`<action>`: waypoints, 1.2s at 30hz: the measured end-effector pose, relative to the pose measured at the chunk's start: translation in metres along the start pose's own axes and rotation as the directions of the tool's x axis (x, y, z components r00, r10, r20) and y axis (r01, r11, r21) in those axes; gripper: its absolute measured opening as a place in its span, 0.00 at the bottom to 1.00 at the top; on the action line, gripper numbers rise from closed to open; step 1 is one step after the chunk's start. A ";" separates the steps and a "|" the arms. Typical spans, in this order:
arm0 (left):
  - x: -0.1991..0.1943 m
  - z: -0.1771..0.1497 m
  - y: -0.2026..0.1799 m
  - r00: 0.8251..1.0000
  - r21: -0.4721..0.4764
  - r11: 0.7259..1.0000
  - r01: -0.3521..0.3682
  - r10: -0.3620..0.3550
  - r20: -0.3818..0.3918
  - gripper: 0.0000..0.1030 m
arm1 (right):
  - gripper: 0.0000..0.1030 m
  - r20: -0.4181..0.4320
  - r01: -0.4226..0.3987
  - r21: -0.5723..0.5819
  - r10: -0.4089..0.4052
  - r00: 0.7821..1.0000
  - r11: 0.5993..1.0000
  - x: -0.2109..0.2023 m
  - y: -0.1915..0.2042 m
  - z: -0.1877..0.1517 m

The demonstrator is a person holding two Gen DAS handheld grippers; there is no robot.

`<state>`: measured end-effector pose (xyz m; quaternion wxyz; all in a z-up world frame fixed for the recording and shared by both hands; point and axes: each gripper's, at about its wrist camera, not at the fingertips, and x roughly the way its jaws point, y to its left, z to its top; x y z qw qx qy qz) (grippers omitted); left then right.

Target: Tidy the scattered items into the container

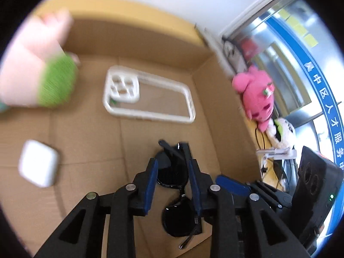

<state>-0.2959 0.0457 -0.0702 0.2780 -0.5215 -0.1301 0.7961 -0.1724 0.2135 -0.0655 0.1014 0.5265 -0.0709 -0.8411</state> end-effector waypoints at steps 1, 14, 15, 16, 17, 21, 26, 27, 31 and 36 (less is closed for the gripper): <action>-0.016 -0.003 -0.004 0.998 0.021 0.999 -0.035 0.034 0.050 0.34 | 0.67 0.026 -0.019 -0.003 0.019 0.999 1.000 -0.011 0.002 -0.005; -0.122 -0.128 -0.014 0.761 0.094 0.835 -0.543 0.441 0.475 0.80 | 0.99 0.335 0.038 -0.110 0.001 0.942 0.993 -0.061 0.076 -0.085; -0.118 -0.131 -0.007 0.764 0.085 0.836 -0.542 0.448 0.464 0.80 | 0.99 0.336 0.047 -0.110 -0.008 0.942 0.993 -0.054 0.081 -0.086; -0.117 -0.135 -0.002 0.766 0.077 0.840 -0.537 0.448 0.461 0.80 | 0.99 0.339 0.072 -0.118 -0.028 0.940 0.990 -0.048 0.083 -0.088; -0.112 -0.139 0.000 0.764 0.064 0.843 -0.533 0.448 0.464 0.80 | 0.99 0.349 0.094 -0.125 -0.044 0.936 0.988 -0.041 0.086 -0.091; -0.105 -0.149 0.019 0.771 0.031 0.857 -0.514 0.447 0.454 0.80 | 0.99 0.387 0.125 -0.139 -0.062 0.920 0.982 -0.030 0.088 -0.103; -0.098 -0.153 0.034 0.765 0.009 0.853 -0.521 0.462 0.448 0.80 | 1.00 0.427 0.139 -0.130 -0.071 0.901 0.982 -0.029 0.082 -0.101; -0.094 -0.154 0.033 0.757 0.031 0.838 -0.545 0.476 0.449 0.80 | 1.00 0.437 0.139 -0.131 -0.069 0.897 0.982 -0.029 0.082 -0.101; -0.091 -0.158 0.033 0.750 0.046 0.836 -0.547 0.465 0.471 0.81 | 1.00 0.480 0.160 -0.122 -0.083 0.873 0.979 -0.030 0.082 -0.104; -0.092 -0.166 0.034 0.727 0.065 0.845 -0.531 0.415 0.547 0.81 | 1.00 0.545 0.179 -0.118 -0.087 0.834 0.977 -0.031 0.082 -0.109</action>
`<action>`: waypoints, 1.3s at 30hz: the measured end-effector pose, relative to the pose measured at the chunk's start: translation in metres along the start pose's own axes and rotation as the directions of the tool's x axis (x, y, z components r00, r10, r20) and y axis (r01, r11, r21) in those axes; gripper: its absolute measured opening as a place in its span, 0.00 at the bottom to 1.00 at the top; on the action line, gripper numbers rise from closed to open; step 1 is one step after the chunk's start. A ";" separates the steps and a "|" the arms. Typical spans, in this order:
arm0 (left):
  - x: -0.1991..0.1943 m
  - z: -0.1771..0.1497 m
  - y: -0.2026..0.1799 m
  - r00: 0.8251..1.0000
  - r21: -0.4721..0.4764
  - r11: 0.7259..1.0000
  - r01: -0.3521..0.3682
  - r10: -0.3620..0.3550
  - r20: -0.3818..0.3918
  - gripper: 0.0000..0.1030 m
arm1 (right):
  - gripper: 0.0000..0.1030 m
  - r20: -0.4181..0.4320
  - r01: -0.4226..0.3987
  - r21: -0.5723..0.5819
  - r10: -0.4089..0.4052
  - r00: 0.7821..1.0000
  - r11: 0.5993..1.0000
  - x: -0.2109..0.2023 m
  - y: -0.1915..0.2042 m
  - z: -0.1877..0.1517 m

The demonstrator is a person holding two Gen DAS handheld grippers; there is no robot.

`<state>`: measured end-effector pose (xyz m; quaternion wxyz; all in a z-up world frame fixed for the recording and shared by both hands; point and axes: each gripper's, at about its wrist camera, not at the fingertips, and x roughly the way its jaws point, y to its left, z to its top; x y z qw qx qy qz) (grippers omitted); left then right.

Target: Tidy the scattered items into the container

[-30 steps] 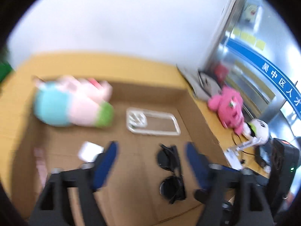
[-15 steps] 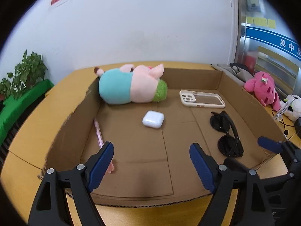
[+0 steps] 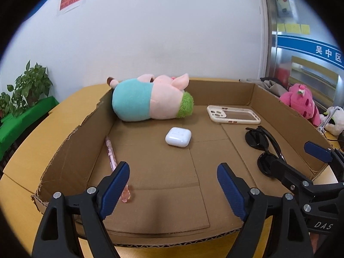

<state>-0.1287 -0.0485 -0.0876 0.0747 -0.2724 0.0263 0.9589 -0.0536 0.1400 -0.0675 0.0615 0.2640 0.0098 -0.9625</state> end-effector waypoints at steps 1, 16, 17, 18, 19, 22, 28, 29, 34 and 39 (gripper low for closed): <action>-0.001 -0.001 0.000 1.000 0.001 1.000 0.000 0.000 0.020 0.82 | 1.00 0.000 0.000 -0.001 0.000 1.000 1.000 0.000 0.000 0.000; 0.003 0.001 -0.001 0.999 -0.009 0.999 0.031 -0.030 0.009 0.87 | 1.00 0.003 -0.005 -0.006 0.005 1.000 1.000 0.000 -0.002 0.000; 0.004 0.001 -0.001 0.999 -0.008 0.999 0.031 -0.031 0.010 0.87 | 1.00 0.003 -0.006 -0.006 0.006 1.000 1.000 0.000 -0.002 0.001; 0.004 0.001 -0.001 0.999 -0.008 0.999 0.031 -0.031 0.010 0.87 | 1.00 0.003 -0.006 -0.006 0.006 1.000 1.000 0.000 -0.002 0.001; 0.004 0.002 0.000 0.999 -0.008 0.999 0.032 -0.031 0.010 0.87 | 1.00 0.002 -0.006 -0.006 0.006 1.000 1.000 0.000 -0.002 0.000; 0.004 0.002 0.000 0.999 -0.008 0.999 0.031 -0.031 0.009 0.87 | 1.00 0.003 -0.006 -0.006 0.006 1.000 1.000 0.000 -0.002 0.000; 0.004 0.002 0.000 0.999 -0.007 0.999 0.032 -0.032 0.009 0.87 | 1.00 0.003 -0.006 -0.006 0.006 1.000 1.000 0.000 -0.002 0.001; 0.004 0.002 0.000 0.999 -0.007 0.999 0.032 -0.032 0.009 0.87 | 1.00 0.003 -0.006 -0.006 0.006 1.000 1.000 0.000 -0.002 0.001; 0.003 0.001 0.000 0.999 -0.008 0.999 0.031 -0.031 0.009 0.87 | 1.00 0.003 -0.006 -0.006 0.006 1.000 1.000 0.000 -0.002 0.001; 0.003 0.001 0.000 0.999 -0.009 0.999 0.031 -0.031 0.009 0.87 | 1.00 0.003 -0.006 -0.005 0.006 1.000 1.000 0.000 -0.002 0.001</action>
